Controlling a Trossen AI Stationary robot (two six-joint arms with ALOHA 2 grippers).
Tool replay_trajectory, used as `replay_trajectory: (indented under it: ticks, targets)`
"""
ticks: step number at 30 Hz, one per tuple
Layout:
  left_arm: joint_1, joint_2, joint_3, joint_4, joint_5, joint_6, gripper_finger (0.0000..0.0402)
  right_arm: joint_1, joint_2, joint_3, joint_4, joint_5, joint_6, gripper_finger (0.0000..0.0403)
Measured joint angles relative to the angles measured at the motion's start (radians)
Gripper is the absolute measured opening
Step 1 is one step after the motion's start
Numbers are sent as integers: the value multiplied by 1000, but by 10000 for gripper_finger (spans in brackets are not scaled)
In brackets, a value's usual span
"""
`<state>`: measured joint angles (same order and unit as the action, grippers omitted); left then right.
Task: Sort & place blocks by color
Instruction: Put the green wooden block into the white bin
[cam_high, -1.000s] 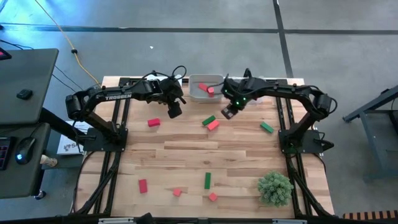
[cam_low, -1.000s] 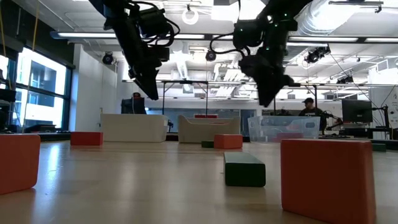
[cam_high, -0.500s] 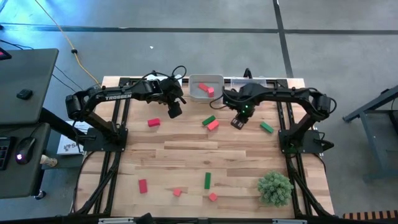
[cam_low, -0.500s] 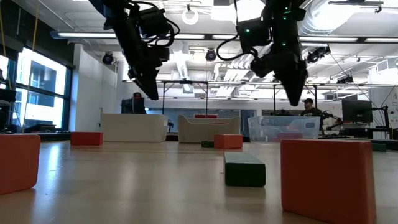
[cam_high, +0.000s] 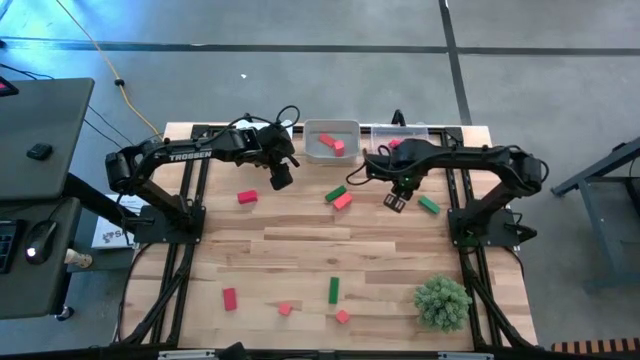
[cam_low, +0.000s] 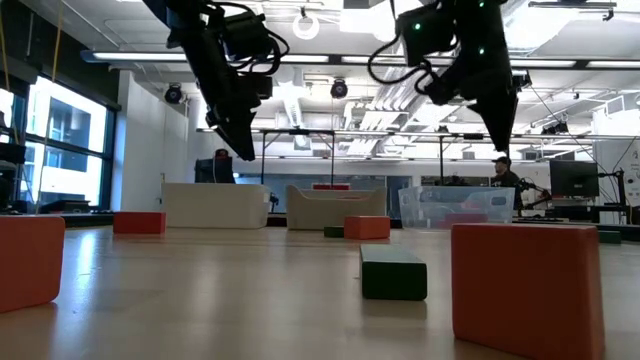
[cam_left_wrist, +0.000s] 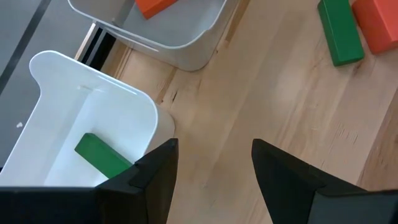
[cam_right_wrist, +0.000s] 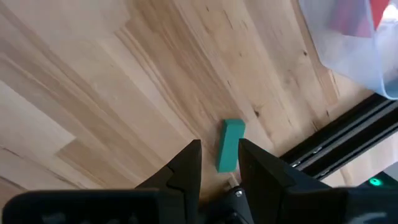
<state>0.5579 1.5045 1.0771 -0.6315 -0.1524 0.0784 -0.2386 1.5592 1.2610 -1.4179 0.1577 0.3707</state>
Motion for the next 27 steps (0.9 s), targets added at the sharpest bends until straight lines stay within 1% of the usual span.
replay_trajectory:
  ticks: [4, 9, 11, 14, 19, 23, 27]
  targets:
    - [0, 0, 0, 0, 0, 0, 193, -4, -54, 0, -17, 4, 21, 96]
    - [0, 0, 0, 0, 0, 0, 193, -28, -128, -4, -36, 43, 40, 96]
    - [0, 0, 0, 1, 0, 1, 193, -47, -174, -45, -14, 37, 48, 96]
    - [0, 0, 0, 1, 0, 1, 193, -72, -257, -160, 37, -3, 87, 96]
    - [0, 0, 0, 1, 0, 1, 193, -76, -406, -315, 140, -42, 182, 96]
    - [0, 0, 0, 1, 0, 1, 193, -76, -496, -384, 161, -60, 253, 96]
    - [0, 0, 0, 1, 1, 2, 193, -76, -553, -414, 160, -54, 287, 96]
